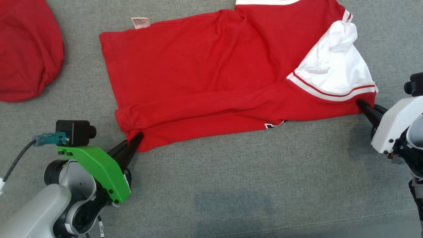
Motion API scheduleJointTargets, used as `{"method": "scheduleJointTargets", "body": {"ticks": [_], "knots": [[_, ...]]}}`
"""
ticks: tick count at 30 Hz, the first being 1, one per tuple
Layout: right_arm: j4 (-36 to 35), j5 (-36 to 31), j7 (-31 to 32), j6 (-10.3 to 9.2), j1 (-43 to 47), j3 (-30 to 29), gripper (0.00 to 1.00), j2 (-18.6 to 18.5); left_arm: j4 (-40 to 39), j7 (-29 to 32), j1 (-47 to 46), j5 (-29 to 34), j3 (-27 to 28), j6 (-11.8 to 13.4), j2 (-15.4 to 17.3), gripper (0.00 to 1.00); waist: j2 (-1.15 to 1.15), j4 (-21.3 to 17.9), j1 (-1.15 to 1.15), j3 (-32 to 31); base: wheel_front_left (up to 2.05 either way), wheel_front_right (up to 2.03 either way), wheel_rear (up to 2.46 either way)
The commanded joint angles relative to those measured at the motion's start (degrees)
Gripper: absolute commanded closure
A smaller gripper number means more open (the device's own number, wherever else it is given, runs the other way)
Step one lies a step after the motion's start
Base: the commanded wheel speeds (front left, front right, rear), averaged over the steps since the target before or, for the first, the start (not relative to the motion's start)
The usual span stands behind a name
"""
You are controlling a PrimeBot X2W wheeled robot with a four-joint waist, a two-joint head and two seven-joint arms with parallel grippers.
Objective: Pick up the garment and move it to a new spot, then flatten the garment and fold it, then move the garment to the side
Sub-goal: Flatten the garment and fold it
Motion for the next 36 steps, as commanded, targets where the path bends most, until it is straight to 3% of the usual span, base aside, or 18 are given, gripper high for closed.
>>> {"method": "scheduleJointTargets", "body": {"ticks": [1, 7, 12, 19, 26, 33, 34, 35, 36], "knots": [[0.24, 1.27, 0.75, -0.10, -0.92, -1.15, 1.00, -0.71, -0.46, 0.50, 0.26, -0.53, 0.37, -0.64, 1.09, 1.00, 0.00, 0.20, 0.00, -0.76, 0.00, 0.00, 0.00], [-1.63, 5.37, 5.80, -0.10, -2.08, -5.79, 1.00, -2.03, -5.81, 2.25, 2.03, -3.63, 2.33, -1.97, 4.76, 1.00, 0.00, 0.37, 0.00, -3.10, 0.00, 0.00, 0.00], [-5.17, 6.92, 11.74, -0.10, 0.95, -9.08, 1.00, -2.38, -10.87, 1.84, 5.01, -4.03, 1.84, -1.17, 6.20, 1.00, 0.00, 0.88, 0.00, -4.44, 0.00, 0.00, 0.00], [-13.17, 9.00, 15.42, -0.09, 11.07, -13.77, 1.00, 0.09, -12.14, -1.68, 11.06, -4.22, 0.04, -0.58, 4.32, 1.00, 0.00, 1.82, 0.00, -4.66, 0.00, 0.00, 0.00], [-17.94, 10.14, 15.39, -0.06, 21.95, -18.36, 1.00, 3.94, -9.48, -5.30, 15.95, -4.67, -2.03, -2.16, 1.15, 1.00, 0.00, 2.16, 0.00, -3.62, 0.00, 0.00, 0.00], [-19.18, 9.56, 15.43, -0.06, 23.48, -18.98, 1.00, 4.24, -10.09, -6.60, 17.43, -3.25, -2.26, -1.36, 2.08, 1.00, 0.00, 2.05, 0.00, -3.57, 0.00, 0.00, 0.00], [-18.92, 9.22, 15.25, -0.06, 22.89, -18.61, 0.55, 4.21, -9.99, -6.72, 17.38, -3.02, -2.09, -0.88, 2.22, 0.93, 0.00, 2.01, 0.00, -3.59, 0.00, 0.00, 0.00], [-18.58, 8.97, 15.32, -0.06, 22.46, -17.96, 0.11, 3.93, -9.91, -6.83, 17.24, -2.71, -1.90, -0.56, 2.34, 0.58, 0.00, 1.99, 0.00, -3.64, 0.00, 0.00, 0.00], [-18.31, 8.50, 15.39, -0.06, 22.07, -17.21, 0.00, 3.46, -9.87, -6.95, 17.07, -2.44, -1.72, -0.14, 2.44, 0.00, 0.00, 2.03, 0.00, -3.73, 0.00, 0.00, 0.00]]}}
